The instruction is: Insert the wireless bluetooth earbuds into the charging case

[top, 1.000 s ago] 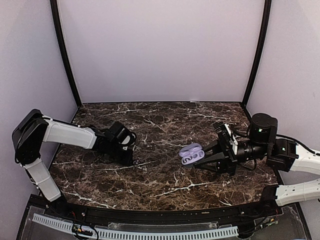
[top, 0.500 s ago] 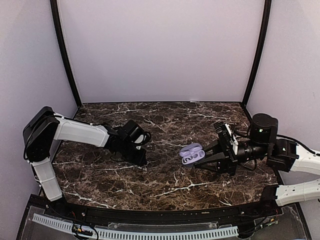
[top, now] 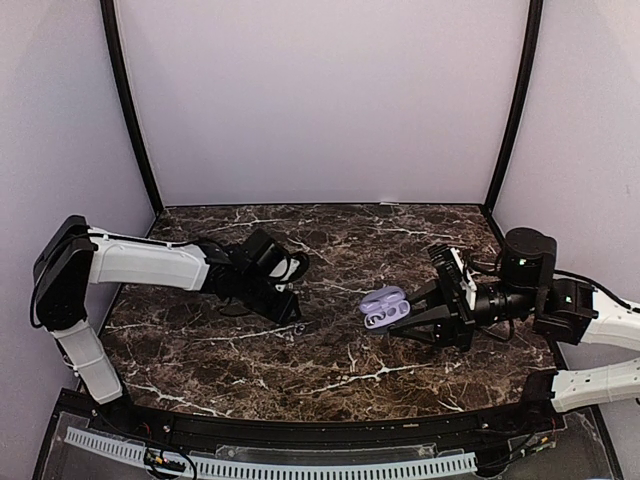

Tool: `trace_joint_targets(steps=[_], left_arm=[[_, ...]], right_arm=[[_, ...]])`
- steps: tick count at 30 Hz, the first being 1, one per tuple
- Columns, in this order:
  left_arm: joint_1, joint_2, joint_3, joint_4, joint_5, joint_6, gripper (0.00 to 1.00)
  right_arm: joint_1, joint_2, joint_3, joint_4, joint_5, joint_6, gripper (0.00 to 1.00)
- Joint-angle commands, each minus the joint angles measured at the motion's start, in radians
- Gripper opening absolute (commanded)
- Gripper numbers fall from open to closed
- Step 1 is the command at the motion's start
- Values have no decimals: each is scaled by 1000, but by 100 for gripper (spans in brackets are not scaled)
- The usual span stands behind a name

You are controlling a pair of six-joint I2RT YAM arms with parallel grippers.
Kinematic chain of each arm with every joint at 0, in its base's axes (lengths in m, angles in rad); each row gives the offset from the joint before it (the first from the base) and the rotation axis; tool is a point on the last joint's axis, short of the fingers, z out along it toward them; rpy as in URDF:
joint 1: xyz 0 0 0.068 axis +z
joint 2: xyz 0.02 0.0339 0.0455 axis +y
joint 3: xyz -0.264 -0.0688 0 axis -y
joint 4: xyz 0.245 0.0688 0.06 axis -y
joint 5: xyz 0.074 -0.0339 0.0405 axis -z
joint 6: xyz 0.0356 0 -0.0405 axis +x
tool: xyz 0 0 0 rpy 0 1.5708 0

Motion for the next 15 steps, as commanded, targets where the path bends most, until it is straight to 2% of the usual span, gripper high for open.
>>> trace_joint_targets(steps=[1,3,6,15], left_arm=[[1,-64,-8,-35,-23,126,30],[-1,-50,1,-56,-2,177,31],[-14,-39,4,-61,3,262,41],[-46,31,60,-52,-50,342,56]], right_arm=[[3,-15,-7,28,-1,6,0],[5,-13,-6,29,-1,6,0],[5,-10,-7,31,-2,6,0],[5,-11,-8,29,-1,6,0]])
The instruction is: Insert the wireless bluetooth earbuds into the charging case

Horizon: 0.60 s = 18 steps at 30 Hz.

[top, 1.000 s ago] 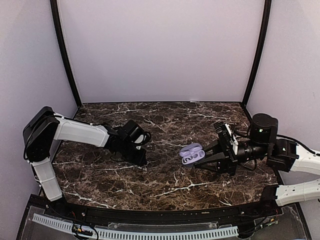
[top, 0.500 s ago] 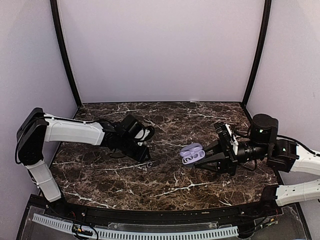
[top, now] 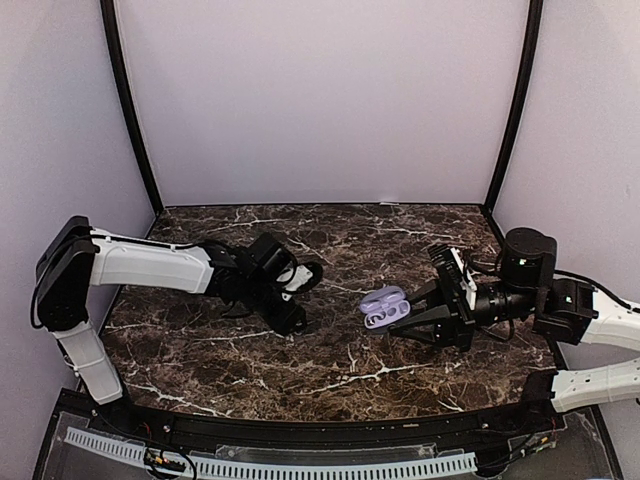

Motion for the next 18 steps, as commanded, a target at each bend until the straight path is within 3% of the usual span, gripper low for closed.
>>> trace_joint_targets(steps=[1,18], left_arm=[[-14,42,60,-36,-41,83,57],[-11,214,167,-93,-199,91,55]], right_arm=[[5,-11,-7,28,-1,6,0],[5,-10,-6,24,1,6,0]])
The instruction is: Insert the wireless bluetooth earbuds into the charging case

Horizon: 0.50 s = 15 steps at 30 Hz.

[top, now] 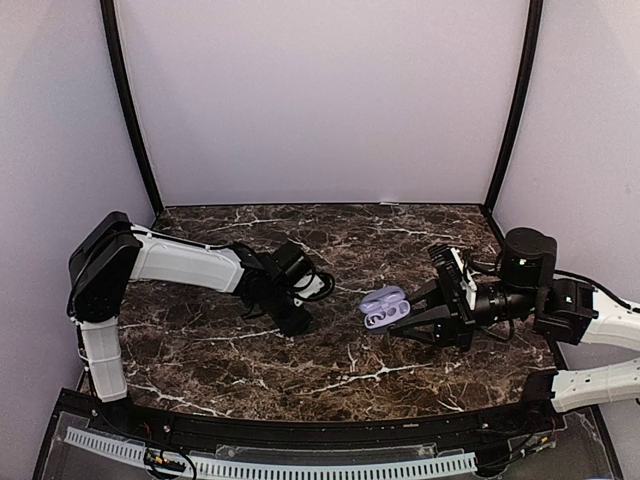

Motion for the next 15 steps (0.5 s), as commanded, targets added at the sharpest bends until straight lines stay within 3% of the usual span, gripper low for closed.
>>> trace_joint_targets(steps=[1,15], left_arm=[[5,25,39,-43,-63,-8,55],[119,21,114,-69,-59,-108,49]], right_arm=[[5,-11,-5,23,1,6,0],[5,-17,-4,19,4,6,0]])
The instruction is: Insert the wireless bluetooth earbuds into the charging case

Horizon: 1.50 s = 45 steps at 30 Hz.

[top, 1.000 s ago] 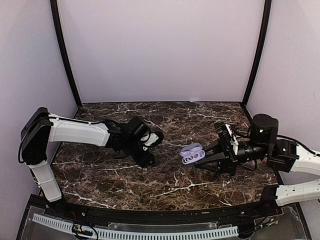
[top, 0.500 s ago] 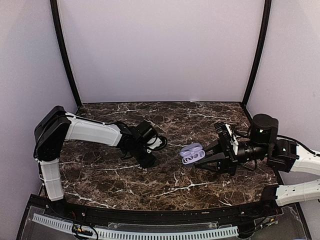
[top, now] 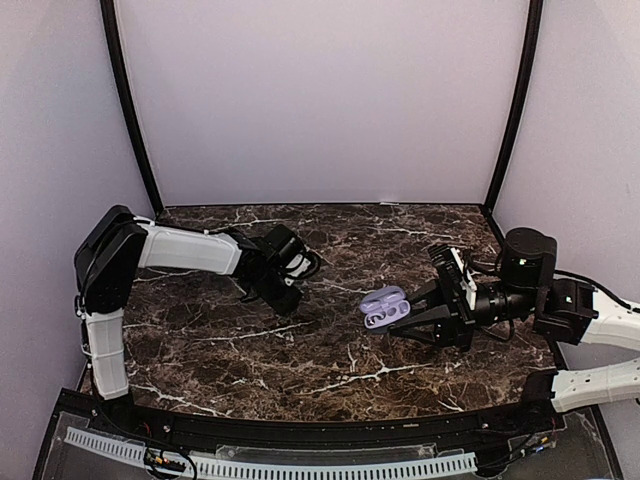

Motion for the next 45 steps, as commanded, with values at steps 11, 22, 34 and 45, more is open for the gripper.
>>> trace_joint_targets(steps=[11,22,34,45], left_arm=[[10,-245,-121,23,110,-45,38],[-21,-172,-112,-38,198,-91,34],[-2,-107,-92,-60,191,-101,32],[25,-85,-87,-51,171,-90,31]], right_arm=[[5,-22,-5,19,2,6,0],[5,-25,-4,19,8,6,0],[4,-35,-4,-8,14,5,0],[6,-38,-4,-9,17,5,0]])
